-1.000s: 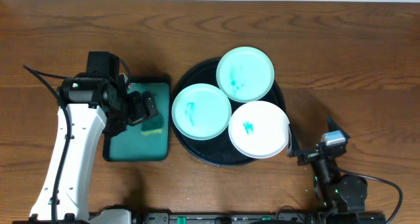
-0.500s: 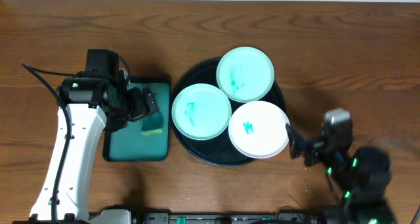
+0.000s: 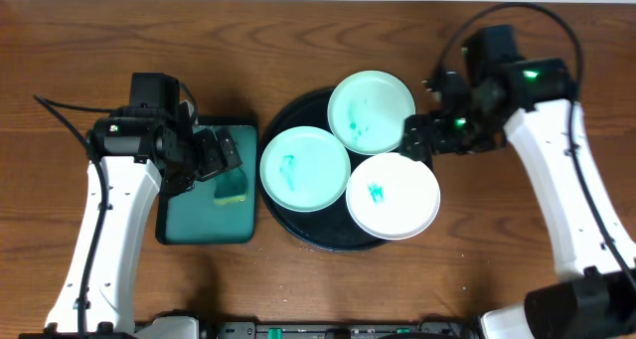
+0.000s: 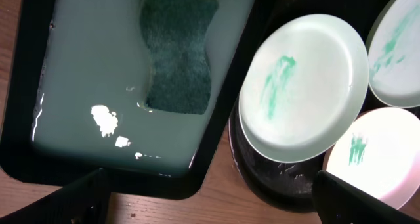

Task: Clean dirty plates on tray and stack at the side
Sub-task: 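Move the left gripper over the sponge in the soapy tray, then reach the right gripper toward the top pale green plate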

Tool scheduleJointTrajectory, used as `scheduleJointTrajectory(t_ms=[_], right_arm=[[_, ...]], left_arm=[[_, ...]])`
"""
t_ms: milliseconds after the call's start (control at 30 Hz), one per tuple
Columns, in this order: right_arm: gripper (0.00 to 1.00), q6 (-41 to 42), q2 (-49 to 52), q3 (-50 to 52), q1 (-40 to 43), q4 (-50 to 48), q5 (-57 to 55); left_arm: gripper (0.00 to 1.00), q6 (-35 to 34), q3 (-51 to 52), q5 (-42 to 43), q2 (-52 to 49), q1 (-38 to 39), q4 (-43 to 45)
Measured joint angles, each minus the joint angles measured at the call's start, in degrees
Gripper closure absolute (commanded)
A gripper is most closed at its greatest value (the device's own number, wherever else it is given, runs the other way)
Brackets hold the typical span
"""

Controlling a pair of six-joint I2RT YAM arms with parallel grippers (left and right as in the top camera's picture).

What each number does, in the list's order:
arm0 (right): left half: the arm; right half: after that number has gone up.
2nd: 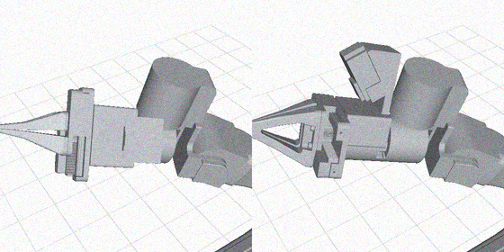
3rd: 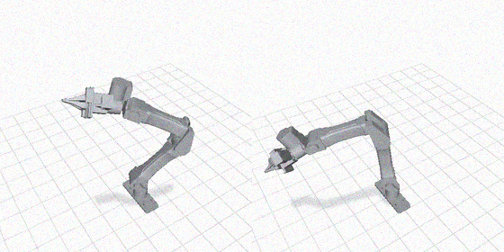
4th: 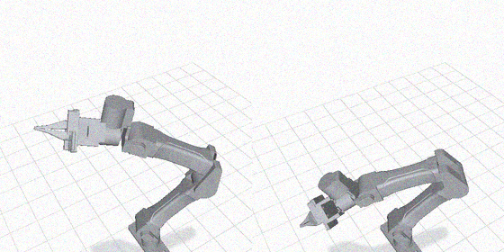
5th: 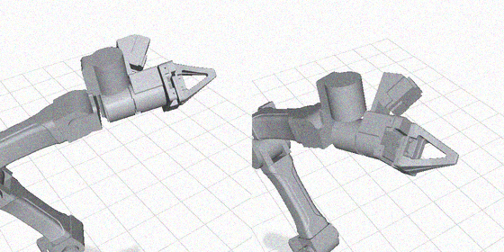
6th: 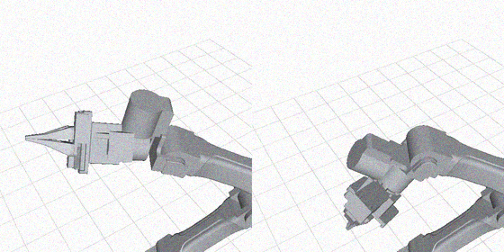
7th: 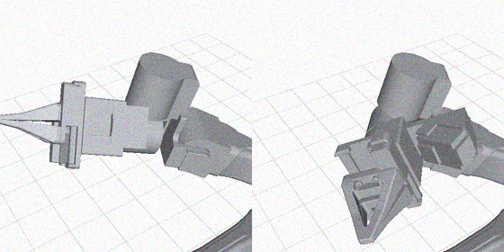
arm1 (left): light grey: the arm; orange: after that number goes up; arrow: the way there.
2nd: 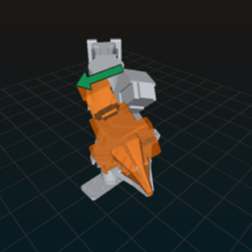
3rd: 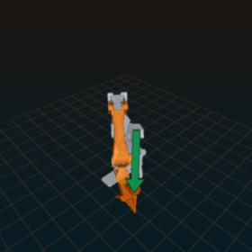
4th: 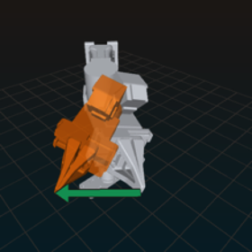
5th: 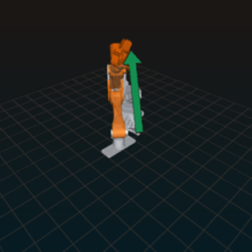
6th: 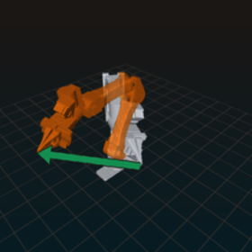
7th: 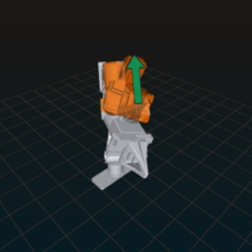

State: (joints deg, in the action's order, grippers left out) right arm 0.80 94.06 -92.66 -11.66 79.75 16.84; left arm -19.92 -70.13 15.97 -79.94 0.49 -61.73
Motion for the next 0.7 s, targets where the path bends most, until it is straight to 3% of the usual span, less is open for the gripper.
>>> scheduleJointTrajectory(t_ms=[300, 333, 367, 500, 533, 567, 633, 700], right_arm=[[0.01, 0.72, 0.66, -0.37, -5.95, -1.40, 0.31], [0.01, 0.85, 0.66, -0.37, -5.95, -1.40, 0.31], [0.01, 1.07, 0.66, -0.37, -5.95, -1.40, 0.31], [0.01, 1.42, 0.66, -0.39, -5.95, -1.20, 0.31], [0.01, 1.53, 0.66, -0.39, -5.95, -1.07, 0.31], [0.01, 1.55, 0.66, -0.39, -5.95, -0.90, 0.31], [0.01, 1.57, 0.66, -0.39, -5.95, -0.68, 0.31], [0.01, 1.57, 0.66, -0.39, -5.95, -0.37, 0.31]], left_arm=[[0.02, 0.00, 0.00, 0.02, 0.00, 0.00, 0.02], [0.18, 0.00, 0.00, 0.02, 0.00, 0.00, 0.00], [0.90, 0.00, 0.00, 0.02, 0.00, 0.00, 0.02], [0.93, -0.24, 0.00, 0.02, 0.00, 0.00, -0.17], [0.75, -0.22, 0.00, 0.02, 0.02, 0.00, -0.11], [0.44, -0.20, 0.00, 0.02, 0.00, 0.00, 0.04], [0.93, -0.26, 0.00, 0.04, 0.00, 0.02, 0.11], [0.93, -0.09, 0.00, 0.04, 0.00, 0.00, 0.02]])
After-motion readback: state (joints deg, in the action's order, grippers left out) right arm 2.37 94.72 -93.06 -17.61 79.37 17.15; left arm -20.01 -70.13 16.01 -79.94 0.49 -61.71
